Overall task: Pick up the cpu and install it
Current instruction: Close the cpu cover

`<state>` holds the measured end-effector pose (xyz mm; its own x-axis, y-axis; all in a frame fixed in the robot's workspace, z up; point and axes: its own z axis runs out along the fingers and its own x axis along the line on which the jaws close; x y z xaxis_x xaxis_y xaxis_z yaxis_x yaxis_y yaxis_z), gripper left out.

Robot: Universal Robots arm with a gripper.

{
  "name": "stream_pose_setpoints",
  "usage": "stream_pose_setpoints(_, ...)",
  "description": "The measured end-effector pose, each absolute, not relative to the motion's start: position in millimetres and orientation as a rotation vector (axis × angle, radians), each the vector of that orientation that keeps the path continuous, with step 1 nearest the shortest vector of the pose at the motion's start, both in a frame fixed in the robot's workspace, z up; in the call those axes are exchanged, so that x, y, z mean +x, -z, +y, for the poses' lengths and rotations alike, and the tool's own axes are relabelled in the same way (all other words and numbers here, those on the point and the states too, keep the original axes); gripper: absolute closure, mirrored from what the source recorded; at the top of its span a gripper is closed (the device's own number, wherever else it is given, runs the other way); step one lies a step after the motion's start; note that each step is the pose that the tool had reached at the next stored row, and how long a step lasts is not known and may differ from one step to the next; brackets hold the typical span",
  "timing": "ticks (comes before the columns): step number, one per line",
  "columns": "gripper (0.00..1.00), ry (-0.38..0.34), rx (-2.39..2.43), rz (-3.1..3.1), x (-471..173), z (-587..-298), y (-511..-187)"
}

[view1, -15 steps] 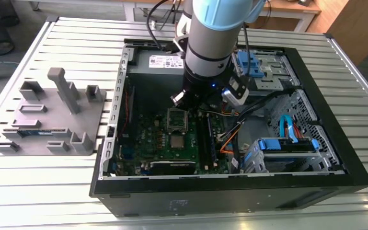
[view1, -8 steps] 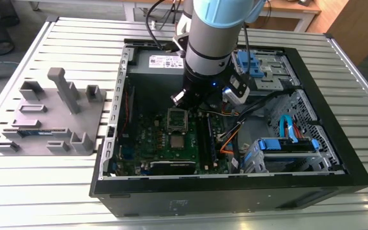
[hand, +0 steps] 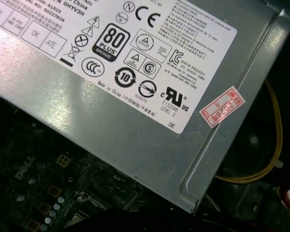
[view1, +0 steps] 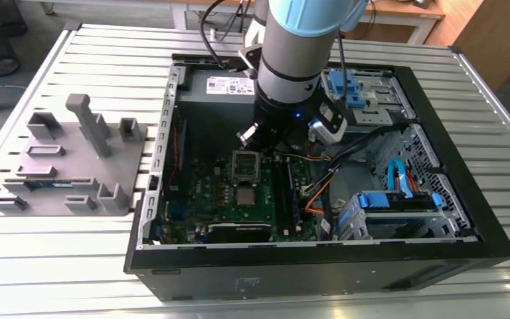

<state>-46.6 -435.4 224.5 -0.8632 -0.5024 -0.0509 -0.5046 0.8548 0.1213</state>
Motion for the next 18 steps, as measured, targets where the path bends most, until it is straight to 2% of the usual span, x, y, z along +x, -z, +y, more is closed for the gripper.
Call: stream_pose_setpoints(18,0.89,-0.208,-0.878,2.994,-46.7,-436.4,-228.1)
